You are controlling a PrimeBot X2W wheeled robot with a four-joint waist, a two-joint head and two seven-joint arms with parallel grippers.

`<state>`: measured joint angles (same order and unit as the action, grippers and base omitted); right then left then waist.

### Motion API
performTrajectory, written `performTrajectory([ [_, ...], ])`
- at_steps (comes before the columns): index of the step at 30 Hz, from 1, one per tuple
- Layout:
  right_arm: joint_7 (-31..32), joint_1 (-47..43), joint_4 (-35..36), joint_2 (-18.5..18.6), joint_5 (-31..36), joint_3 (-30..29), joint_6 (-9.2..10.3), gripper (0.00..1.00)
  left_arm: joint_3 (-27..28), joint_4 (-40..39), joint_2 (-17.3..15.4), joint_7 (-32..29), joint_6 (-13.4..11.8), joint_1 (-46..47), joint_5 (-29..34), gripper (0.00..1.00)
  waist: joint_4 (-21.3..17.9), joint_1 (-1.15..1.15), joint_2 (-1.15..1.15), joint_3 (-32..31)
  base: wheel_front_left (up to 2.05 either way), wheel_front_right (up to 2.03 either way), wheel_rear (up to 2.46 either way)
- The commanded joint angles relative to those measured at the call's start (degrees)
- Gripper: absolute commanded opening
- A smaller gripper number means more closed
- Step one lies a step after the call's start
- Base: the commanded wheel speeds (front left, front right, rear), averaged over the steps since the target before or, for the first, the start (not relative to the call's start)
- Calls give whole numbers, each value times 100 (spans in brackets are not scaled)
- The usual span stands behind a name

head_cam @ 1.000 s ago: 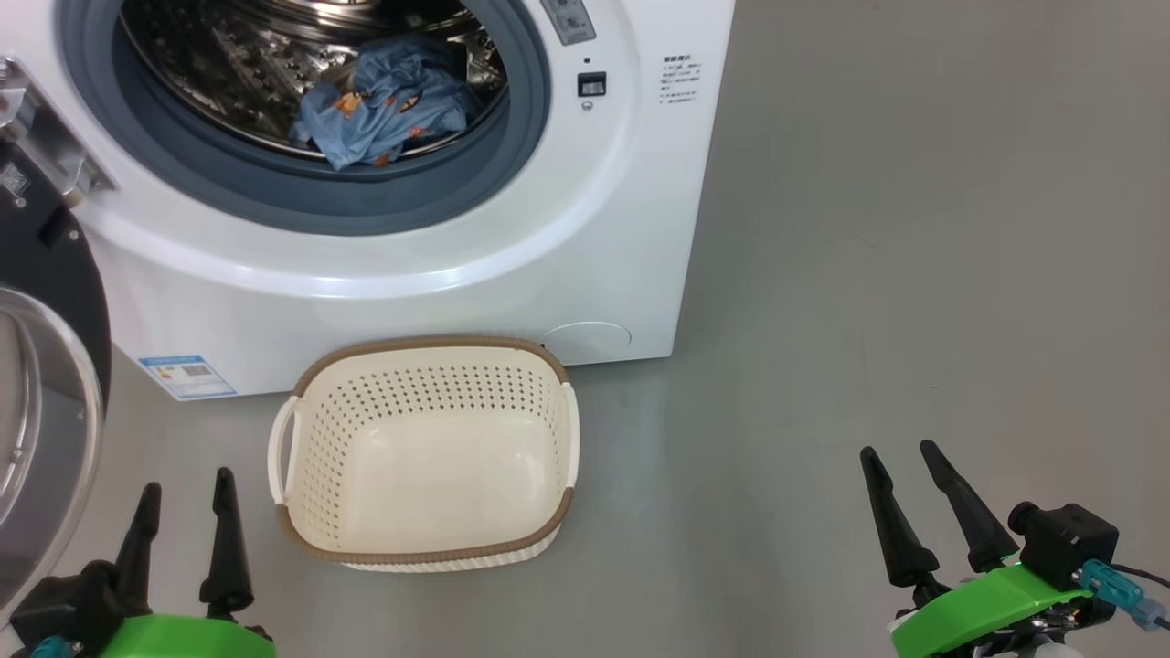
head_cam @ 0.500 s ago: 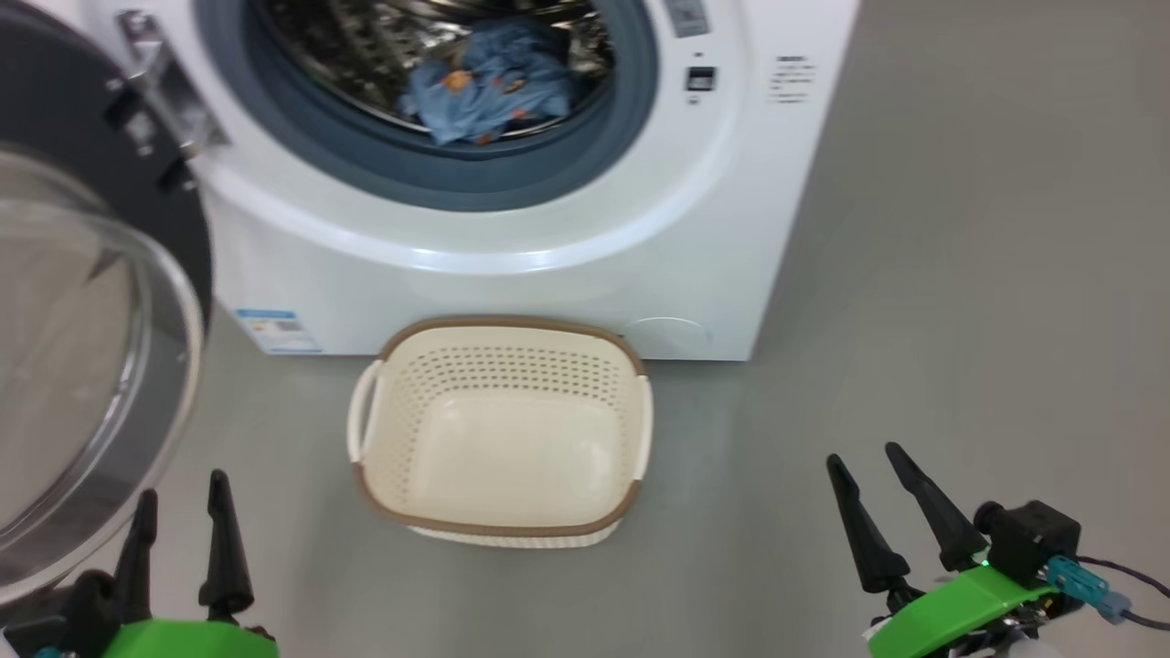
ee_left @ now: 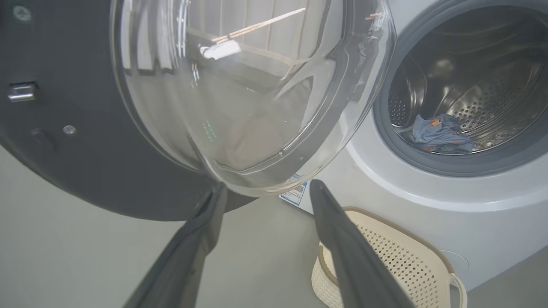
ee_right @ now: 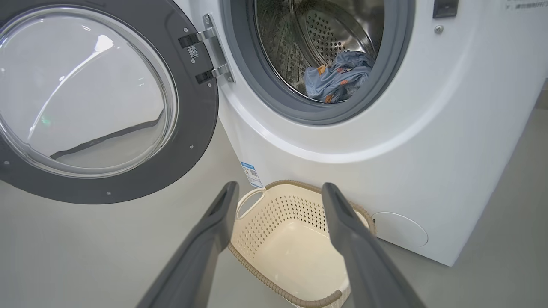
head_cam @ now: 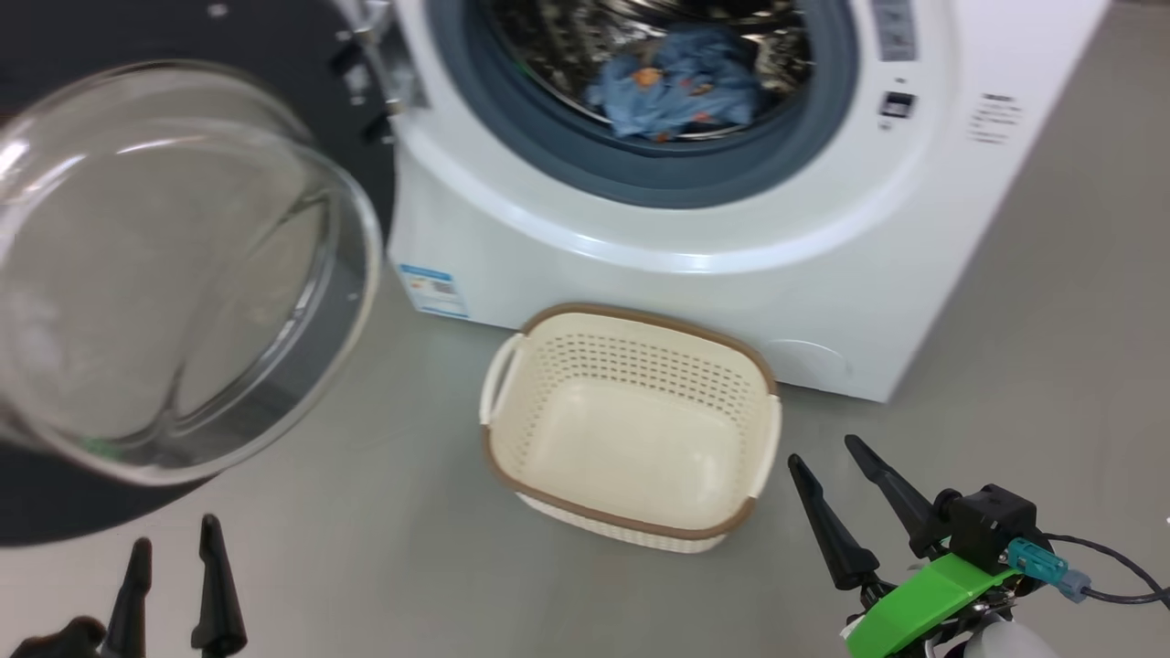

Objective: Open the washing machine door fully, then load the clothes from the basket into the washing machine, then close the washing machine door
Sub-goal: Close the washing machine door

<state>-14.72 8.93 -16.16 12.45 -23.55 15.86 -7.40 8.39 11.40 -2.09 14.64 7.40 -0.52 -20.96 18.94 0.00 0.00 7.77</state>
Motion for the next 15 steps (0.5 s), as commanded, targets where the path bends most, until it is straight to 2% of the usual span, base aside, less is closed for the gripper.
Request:
performTrajectory([
  [1,-28,120,101,30,-39,139,-9,100,192,-120,-81,36,9,8,-68,100,460,0,0,-136,0,0,0],
  [7,-28,106,70,40,-95,303,-9,100,194,-106,-80,36,9,-150,-235,100,860,0,0,-233,0,0,0],
  [15,-28,86,42,58,-133,388,-9,100,171,-165,-79,36,-39,-250,-292,100,1041,0,0,-277,0,0,0],
])
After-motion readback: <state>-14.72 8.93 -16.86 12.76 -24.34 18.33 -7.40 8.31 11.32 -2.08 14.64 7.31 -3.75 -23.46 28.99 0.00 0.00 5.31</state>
